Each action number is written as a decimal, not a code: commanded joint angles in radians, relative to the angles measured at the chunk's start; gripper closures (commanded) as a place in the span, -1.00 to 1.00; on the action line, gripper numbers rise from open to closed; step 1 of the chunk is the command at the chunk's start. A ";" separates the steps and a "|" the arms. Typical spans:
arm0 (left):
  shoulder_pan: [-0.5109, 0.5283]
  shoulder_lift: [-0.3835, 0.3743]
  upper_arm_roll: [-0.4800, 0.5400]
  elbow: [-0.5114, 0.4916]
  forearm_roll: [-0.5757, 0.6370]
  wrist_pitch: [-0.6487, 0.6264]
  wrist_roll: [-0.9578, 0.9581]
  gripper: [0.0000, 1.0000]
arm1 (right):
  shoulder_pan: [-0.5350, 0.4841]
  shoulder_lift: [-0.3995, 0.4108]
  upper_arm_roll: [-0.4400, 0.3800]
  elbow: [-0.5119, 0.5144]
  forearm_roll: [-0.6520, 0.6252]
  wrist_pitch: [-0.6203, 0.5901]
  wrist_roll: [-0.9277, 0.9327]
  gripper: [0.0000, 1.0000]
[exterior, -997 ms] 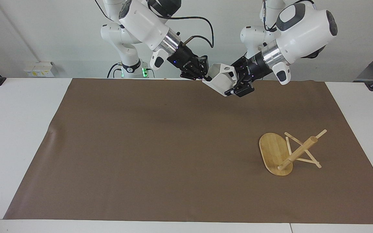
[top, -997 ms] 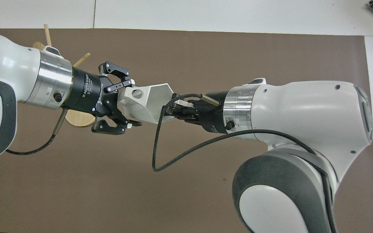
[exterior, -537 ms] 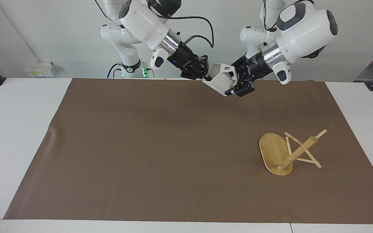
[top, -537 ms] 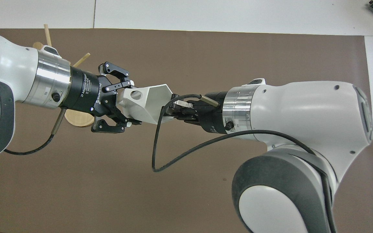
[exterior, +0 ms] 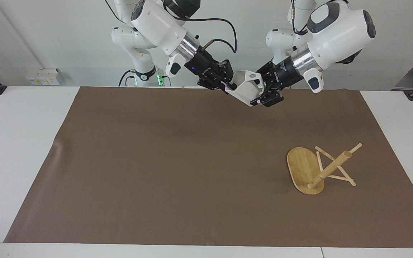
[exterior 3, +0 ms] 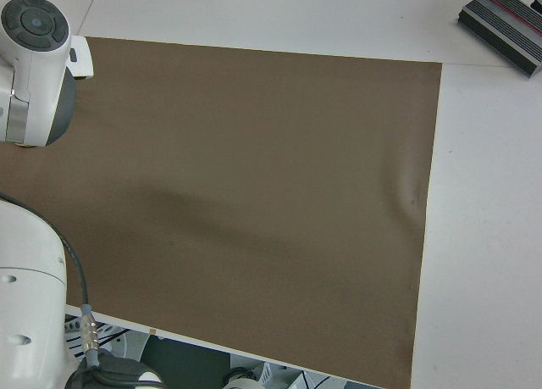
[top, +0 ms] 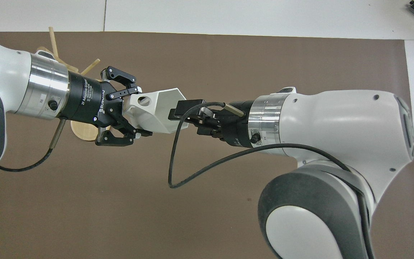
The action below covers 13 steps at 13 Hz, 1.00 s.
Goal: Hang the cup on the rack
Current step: 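Open the right gripper and pull it back while the left gripper holds the cup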
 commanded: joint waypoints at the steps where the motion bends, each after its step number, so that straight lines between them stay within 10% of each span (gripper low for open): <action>1: 0.013 -0.027 0.001 -0.030 -0.005 0.004 -0.028 1.00 | -0.007 -0.009 0.005 -0.007 0.025 0.021 0.010 -1.00; 13: 0.076 -0.038 0.004 -0.176 0.154 0.227 -0.267 1.00 | -0.016 0.007 -0.028 -0.001 -0.146 -0.008 -0.183 -1.00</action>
